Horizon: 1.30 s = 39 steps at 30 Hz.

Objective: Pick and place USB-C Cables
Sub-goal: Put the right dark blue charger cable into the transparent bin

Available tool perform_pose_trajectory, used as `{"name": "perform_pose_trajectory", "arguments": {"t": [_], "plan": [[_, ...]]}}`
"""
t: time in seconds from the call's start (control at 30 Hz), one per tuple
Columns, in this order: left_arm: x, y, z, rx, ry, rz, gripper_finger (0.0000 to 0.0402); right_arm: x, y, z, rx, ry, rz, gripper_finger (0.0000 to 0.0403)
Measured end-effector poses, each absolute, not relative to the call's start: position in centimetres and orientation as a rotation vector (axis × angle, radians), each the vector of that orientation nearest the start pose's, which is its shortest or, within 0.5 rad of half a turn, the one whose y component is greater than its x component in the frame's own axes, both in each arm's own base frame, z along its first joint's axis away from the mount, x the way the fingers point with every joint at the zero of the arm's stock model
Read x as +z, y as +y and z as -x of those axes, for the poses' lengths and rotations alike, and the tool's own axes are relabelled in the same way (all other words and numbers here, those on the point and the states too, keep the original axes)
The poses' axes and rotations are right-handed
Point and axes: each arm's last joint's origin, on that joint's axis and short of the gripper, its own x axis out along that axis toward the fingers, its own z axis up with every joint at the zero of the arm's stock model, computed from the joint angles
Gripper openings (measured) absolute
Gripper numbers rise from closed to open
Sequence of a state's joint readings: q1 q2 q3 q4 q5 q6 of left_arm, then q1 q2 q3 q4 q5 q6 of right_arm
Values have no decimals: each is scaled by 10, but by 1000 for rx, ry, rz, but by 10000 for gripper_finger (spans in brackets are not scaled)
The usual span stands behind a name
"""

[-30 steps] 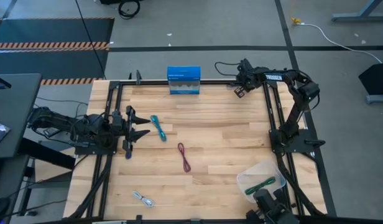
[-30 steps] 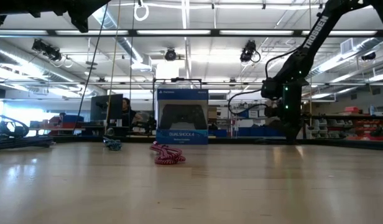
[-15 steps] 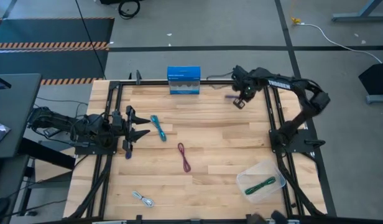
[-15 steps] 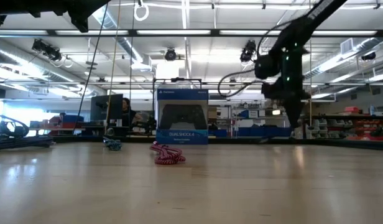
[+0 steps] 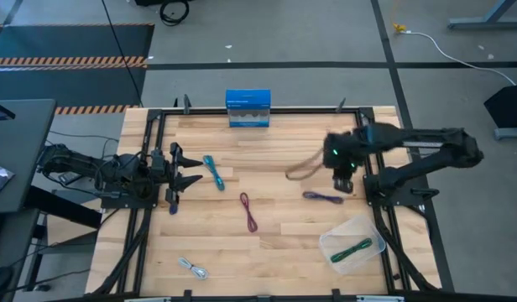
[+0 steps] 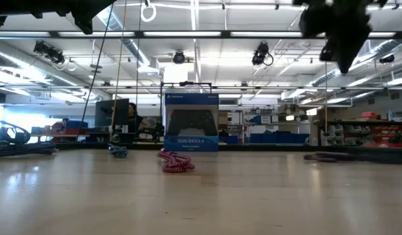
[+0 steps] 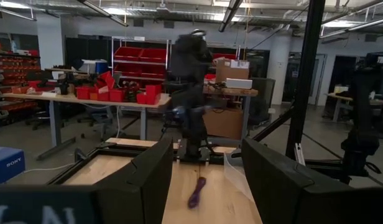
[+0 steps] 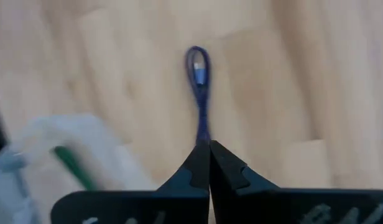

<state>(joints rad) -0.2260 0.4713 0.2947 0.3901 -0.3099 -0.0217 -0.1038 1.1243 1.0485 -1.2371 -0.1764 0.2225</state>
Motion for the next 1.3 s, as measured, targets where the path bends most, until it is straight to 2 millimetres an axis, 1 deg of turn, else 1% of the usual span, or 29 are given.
{"name": "perform_pose_trajectory", "arguments": {"t": [0.07,0.17,0.27,0.33,0.5,0.57,0.63,0.73,0.97,1.17,1.3], "plan": [[260,-20,-128,80,-208,88,199,295,1,-174,-104,1286,-379,0],[260,-20,-128,80,-208,94,199,296,14,-171,-209,1259,-324,0],[260,-21,-128,77,-208,108,199,288,20,-178,-240,1284,-265,10],[259,-21,-128,75,-201,131,199,275,23,-187,-233,1356,-238,28],[254,-21,-129,73,-153,164,199,233,26,-208,-224,1543,-150,95],[252,-21,-130,72,-131,168,199,219,27,-217,-182,1581,-135,115],[250,-21,-130,72,-115,176,199,207,30,-226,-135,1583,-130,126],[249,-21,-130,73,-103,174,199,192,33,-237,-86,1583,-113,129],[246,-21,-130,74,-76,191,199,161,34,-248,-62,1691,-60,123],[243,-21,-130,76,-48,183,199,143,36,-259,-57,1690,-59,123],[243,-21,-130,76,-45,183,199,133,37,-264,-63,1706,-89,122]]}}
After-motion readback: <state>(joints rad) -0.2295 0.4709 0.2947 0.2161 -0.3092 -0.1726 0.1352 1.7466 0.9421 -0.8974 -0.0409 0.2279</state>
